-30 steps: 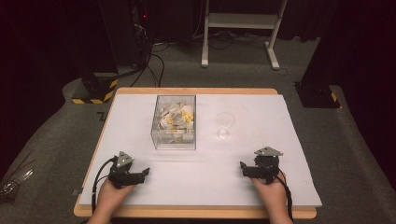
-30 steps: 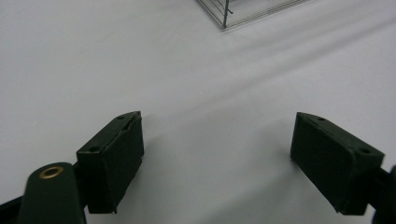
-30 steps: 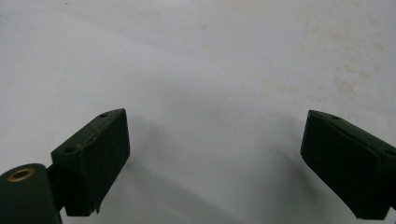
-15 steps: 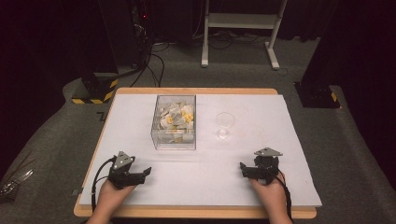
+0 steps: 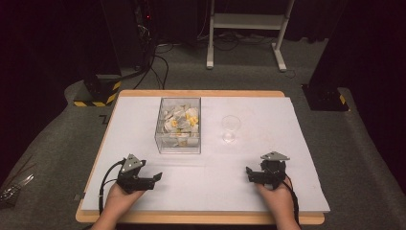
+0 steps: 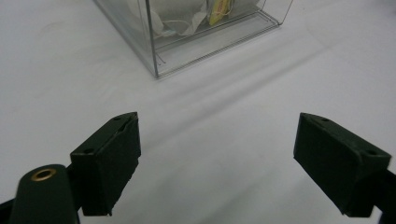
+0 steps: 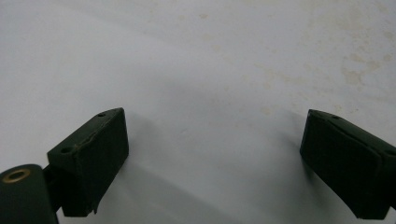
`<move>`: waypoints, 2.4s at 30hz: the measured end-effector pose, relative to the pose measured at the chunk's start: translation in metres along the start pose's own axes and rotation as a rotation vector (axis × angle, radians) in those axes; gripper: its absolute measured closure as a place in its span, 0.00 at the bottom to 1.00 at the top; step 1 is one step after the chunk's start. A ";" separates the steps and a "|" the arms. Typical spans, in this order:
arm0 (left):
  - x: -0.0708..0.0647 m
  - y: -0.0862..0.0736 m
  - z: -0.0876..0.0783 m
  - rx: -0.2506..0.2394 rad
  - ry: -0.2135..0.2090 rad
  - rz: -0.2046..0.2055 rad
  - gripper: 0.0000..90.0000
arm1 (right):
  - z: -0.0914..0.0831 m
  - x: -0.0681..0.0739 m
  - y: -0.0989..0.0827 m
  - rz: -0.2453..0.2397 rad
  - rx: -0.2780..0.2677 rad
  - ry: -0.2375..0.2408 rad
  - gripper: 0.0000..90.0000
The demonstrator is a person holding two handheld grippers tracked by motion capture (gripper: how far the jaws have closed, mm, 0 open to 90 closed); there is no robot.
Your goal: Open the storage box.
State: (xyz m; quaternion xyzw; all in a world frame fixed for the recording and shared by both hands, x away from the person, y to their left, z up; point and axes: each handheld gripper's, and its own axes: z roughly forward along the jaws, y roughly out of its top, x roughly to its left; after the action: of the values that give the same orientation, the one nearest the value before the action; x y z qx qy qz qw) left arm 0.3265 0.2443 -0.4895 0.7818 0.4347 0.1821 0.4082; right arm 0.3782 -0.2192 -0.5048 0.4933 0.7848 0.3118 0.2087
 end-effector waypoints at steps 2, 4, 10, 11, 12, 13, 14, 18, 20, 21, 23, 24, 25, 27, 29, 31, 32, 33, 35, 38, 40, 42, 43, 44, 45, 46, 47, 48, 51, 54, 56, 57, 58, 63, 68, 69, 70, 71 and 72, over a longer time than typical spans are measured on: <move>0.000 0.001 0.000 0.001 0.003 0.004 0.17 | 0.000 0.000 0.000 0.000 0.000 0.000 0.08; -0.002 0.004 -0.001 -0.002 -0.002 0.011 0.17 | 0.000 0.000 0.000 -0.001 0.000 0.000 0.08; -0.008 0.012 -0.002 -0.027 -0.018 0.022 0.16 | 0.000 0.000 0.000 0.001 -0.001 0.000 0.08; -0.009 0.014 -0.002 -0.026 -0.018 0.029 0.16 | 0.000 0.000 0.000 -0.001 -0.001 -0.001 0.08; -0.010 0.016 -0.002 -0.027 -0.017 0.034 0.16 | 0.000 0.000 0.000 -0.001 0.000 0.000 0.08; -0.013 0.019 -0.001 -0.029 -0.020 0.041 0.16 | 0.000 0.000 0.000 -0.001 0.000 0.000 0.09; -0.013 0.019 -0.001 -0.029 -0.020 0.041 0.16 | 0.000 0.000 0.000 -0.001 0.000 0.000 0.09; -0.017 0.027 0.000 -0.031 -0.028 0.058 0.16 | 0.000 0.000 0.000 -0.001 0.000 -0.001 0.09; -0.018 0.028 0.001 -0.035 -0.032 0.054 0.16 | 0.000 0.000 0.000 -0.001 -0.001 0.000 0.09; -0.018 0.030 0.002 -0.036 -0.032 0.058 0.16 | 0.000 0.000 0.000 -0.001 -0.001 -0.001 0.08; -0.019 0.032 0.004 -0.036 -0.030 0.065 0.15 | 0.000 0.000 0.000 0.006 0.000 0.003 0.08; -0.020 0.034 0.005 -0.036 -0.038 0.062 0.15 | 0.000 0.000 0.000 0.005 -0.001 0.003 0.08; -0.021 0.037 0.008 -0.039 -0.040 0.066 0.16 | 0.000 0.000 0.000 0.001 -0.001 0.002 0.08; -0.022 0.038 0.009 -0.042 -0.039 0.069 0.15 | 0.000 0.000 0.000 0.001 -0.001 0.002 0.08; -0.024 0.042 0.011 -0.052 -0.036 0.078 0.15 | 0.000 0.000 -0.001 0.001 -0.002 -0.001 0.09; -0.026 0.046 0.012 -0.062 -0.039 0.088 0.15 | 0.000 0.001 -0.001 -0.004 -0.007 -0.007 0.09; -0.027 0.048 0.013 -0.064 -0.044 0.089 0.15 | 0.000 0.002 -0.001 -0.004 -0.006 -0.006 0.09; -0.028 0.050 0.014 -0.064 -0.044 0.095 0.15 | 0.000 0.002 -0.001 -0.004 -0.006 -0.006 0.09; -0.028 0.054 0.018 -0.067 -0.046 0.101 0.16 | 0.000 0.001 -0.001 0.000 -0.004 -0.002 0.09; -0.027 0.058 0.023 -0.075 -0.056 0.095 0.16 | 0.000 0.001 -0.001 -0.002 -0.004 -0.002 0.09; -0.027 0.059 0.028 -0.080 -0.054 0.091 0.16 | 0.000 0.001 -0.001 0.000 -0.007 -0.003 0.09; -0.026 0.059 0.029 -0.081 -0.058 0.087 0.16 | 0.000 0.001 -0.001 -0.001 -0.007 -0.004 0.09; -0.026 0.059 0.031 -0.082 -0.057 0.091 0.16 | 0.000 0.001 -0.001 -0.001 -0.007 -0.004 0.09; -0.026 0.059 0.032 -0.084 -0.057 0.089 0.16 | 0.000 0.001 -0.001 -0.001 -0.007 -0.004 0.09; -0.025 0.059 0.033 -0.088 -0.057 0.091 0.16 | 0.000 0.001 -0.001 -0.001 -0.007 -0.004 0.09; -0.026 0.058 0.036 -0.102 -0.058 0.090 0.16 | 0.000 0.002 -0.001 -0.003 -0.007 -0.004 0.10; -0.026 0.058 0.036 -0.102 -0.058 0.090 0.16 | 0.000 0.002 -0.001 -0.003 -0.007 -0.004 0.10; -0.026 0.057 0.036 -0.109 -0.059 0.088 0.16 | 0.000 0.002 -0.001 -0.005 -0.010 -0.002 0.11; -0.027 0.053 0.041 -0.107 -0.065 0.092 0.17 | -0.001 0.002 -0.002 -0.016 -0.017 0.006 0.14; -0.028 0.053 0.043 -0.116 -0.071 0.093 0.16 | -0.001 0.002 -0.001 -0.014 -0.016 0.006 0.14; -0.027 0.054 0.043 -0.131 -0.068 0.084 0.16 | -0.001 0.002 -0.002 -0.014 -0.017 0.005 0.14; -0.026 0.055 0.044 -0.138 -0.071 0.074 0.16 | -0.001 0.002 -0.002 -0.014 -0.017 0.005 0.14; -0.025 0.056 0.044 -0.144 -0.076 0.065 0.16 | -0.001 0.002 -0.002 -0.015 -0.016 0.006 0.14; -0.023 0.062 0.047 -0.165 -0.074 0.061 0.16 | -0.001 0.002 -0.002 -0.013 -0.016 0.006 0.14; -0.021 0.067 0.052 -0.172 -0.073 0.050 0.16 | -0.001 0.003 -0.001 -0.009 -0.013 -0.003 0.11; -0.021 0.068 0.052 -0.177 -0.073 0.046 0.16 | 0.000 0.002 -0.001 -0.001 -0.008 -0.001 0.10; -0.021 0.068 0.053 -0.182 -0.070 0.046 0.16 | 0.000 0.002 -0.001 -0.001 -0.008 -0.001 0.10; -0.022 0.069 0.053 -0.183 -0.068 0.048 0.16 | 0.000 0.001 -0.001 0.001 -0.006 0.000 0.10; -0.022 0.070 0.054 -0.183 -0.065 0.051 0.16 | 0.000 0.001 0.000 0.003 -0.003 0.002 0.09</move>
State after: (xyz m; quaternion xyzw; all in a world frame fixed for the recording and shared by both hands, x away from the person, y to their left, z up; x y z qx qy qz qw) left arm 0.3859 0.1798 -0.4645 0.7576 0.3828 0.2060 0.4869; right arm 0.3775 -0.2185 -0.5050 0.4939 0.7838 0.3138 0.2080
